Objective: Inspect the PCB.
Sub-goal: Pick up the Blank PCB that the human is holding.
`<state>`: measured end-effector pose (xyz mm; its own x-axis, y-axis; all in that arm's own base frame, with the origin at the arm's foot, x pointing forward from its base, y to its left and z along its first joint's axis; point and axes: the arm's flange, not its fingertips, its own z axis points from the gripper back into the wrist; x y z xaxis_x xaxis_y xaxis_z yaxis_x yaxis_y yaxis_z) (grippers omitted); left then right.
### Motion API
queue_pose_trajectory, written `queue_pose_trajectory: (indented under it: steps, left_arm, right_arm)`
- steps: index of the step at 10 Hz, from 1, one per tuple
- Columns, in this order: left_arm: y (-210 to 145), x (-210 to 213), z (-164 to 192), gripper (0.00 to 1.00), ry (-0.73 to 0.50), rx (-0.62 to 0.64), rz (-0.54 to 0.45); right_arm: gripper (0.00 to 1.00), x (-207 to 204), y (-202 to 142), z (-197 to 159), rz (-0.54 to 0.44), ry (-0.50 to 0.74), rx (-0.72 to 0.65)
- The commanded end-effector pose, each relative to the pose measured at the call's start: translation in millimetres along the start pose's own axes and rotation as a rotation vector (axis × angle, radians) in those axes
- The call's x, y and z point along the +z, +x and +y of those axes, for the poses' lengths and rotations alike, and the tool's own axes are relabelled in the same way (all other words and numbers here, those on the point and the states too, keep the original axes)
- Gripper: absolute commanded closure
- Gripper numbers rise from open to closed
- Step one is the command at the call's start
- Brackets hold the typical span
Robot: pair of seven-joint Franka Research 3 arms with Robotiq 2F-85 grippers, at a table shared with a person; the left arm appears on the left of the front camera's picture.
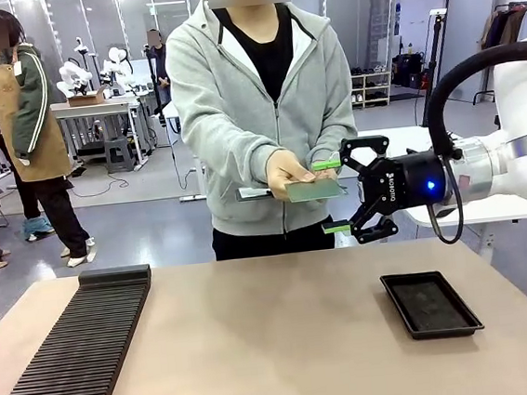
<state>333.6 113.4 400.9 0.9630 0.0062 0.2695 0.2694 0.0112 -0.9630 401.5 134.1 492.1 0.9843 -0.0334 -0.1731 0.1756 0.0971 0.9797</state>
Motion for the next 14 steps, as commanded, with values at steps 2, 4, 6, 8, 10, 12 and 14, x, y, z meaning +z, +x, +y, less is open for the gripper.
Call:
queue_pose_trajectory:
  steps: [2,4,6,8,10,12,14]
  left_arm:
    - [-1,1,-1,0.0,0.001,0.003,0.0]
    - [-1,1,-1,0.0,0.001,0.003,0.0]
    - [-1,1,-1,0.0,0.001,0.003,0.0]
    - [-1,1,-1,0.0,0.001,0.003,0.0]
    - [-1,1,-1,0.0,0.001,0.003,0.0]
    - [-1,1,-1,0.0,0.001,0.003,0.0]
    - [-1,1,-1,0.0,0.001,0.003,0.0]
  right_arm:
    - [0.05,-4,10,5,0.008,0.037,-0.016]
    - [0.25,0,13,8,-0.016,0.063,-0.001]
    - [0.45,3,11,8,-0.007,0.075,0.0]
    - [0.65,4,9,7,-0.001,0.078,-0.009]
    - [0.85,3,8,2,0.003,0.074,-0.037]
    - [1.0,4,10,-2,-0.007,0.077,-0.046]
    - [1.0,4,9,-2,-0.005,0.079,-0.04]
